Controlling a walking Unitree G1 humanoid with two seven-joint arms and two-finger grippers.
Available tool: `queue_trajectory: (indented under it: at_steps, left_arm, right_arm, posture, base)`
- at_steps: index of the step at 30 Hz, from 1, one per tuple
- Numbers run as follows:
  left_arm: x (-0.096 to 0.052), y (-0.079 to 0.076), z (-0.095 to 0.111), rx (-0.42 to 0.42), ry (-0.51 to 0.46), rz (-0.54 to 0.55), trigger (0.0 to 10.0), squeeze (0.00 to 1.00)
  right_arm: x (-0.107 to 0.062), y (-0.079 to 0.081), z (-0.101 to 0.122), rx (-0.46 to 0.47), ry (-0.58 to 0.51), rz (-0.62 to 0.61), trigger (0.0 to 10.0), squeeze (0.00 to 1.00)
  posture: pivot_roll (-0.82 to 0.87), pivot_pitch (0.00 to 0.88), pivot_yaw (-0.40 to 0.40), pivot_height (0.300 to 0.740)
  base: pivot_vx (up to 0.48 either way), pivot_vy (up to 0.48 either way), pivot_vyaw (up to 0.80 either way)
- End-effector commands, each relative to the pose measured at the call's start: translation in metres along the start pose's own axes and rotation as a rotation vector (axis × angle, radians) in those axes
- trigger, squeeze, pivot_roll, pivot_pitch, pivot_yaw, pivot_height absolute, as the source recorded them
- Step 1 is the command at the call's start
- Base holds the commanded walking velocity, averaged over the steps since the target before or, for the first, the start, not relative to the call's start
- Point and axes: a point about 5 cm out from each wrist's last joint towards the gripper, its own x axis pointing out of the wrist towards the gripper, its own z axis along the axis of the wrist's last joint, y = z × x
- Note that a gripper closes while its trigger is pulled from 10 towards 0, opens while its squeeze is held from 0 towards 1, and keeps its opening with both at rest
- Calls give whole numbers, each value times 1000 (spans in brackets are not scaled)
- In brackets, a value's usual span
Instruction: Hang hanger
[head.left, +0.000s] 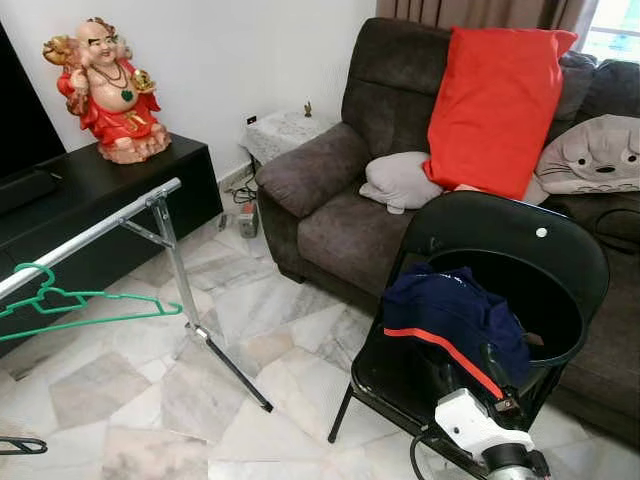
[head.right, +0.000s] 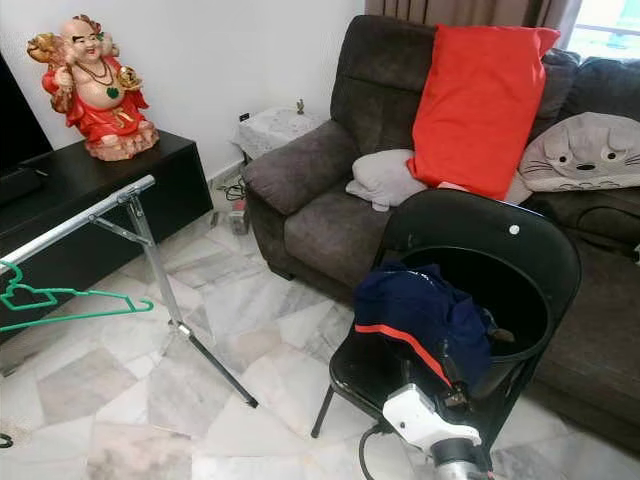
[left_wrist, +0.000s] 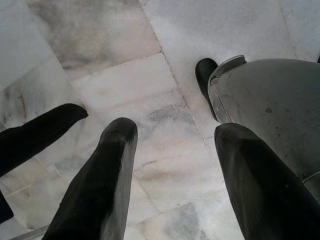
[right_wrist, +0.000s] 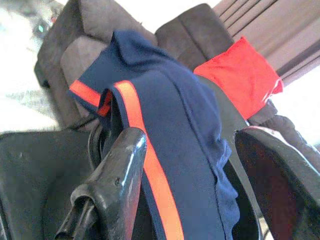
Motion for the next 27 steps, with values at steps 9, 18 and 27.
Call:
queue_trajectory:
  at_steps: [9, 18, 27]
  left_arm:
    - [0, 2, -2, -15, 17, -7, 10000, 0]
    - [0, 1, -1, -12, 16, -12, 10000, 0]
    - [0, 2, -1, -11, 16, -13, 10000, 0]
  right_arm:
    - [2, 7, -15, -48, 119, 68, 10000, 0]
    - [1, 10, -21, -51, 173, 79, 10000, 0]
    - [0, 3, -25, -73, 205, 20, 10000, 0]
  posture:
    - [-124, 0, 49, 740]
    - [-127, 0, 51, 740]
    - [-126, 0, 52, 740]
  base:
    - [0, 0, 0]
    - [0, 0, 0]
    - [0, 0, 0]
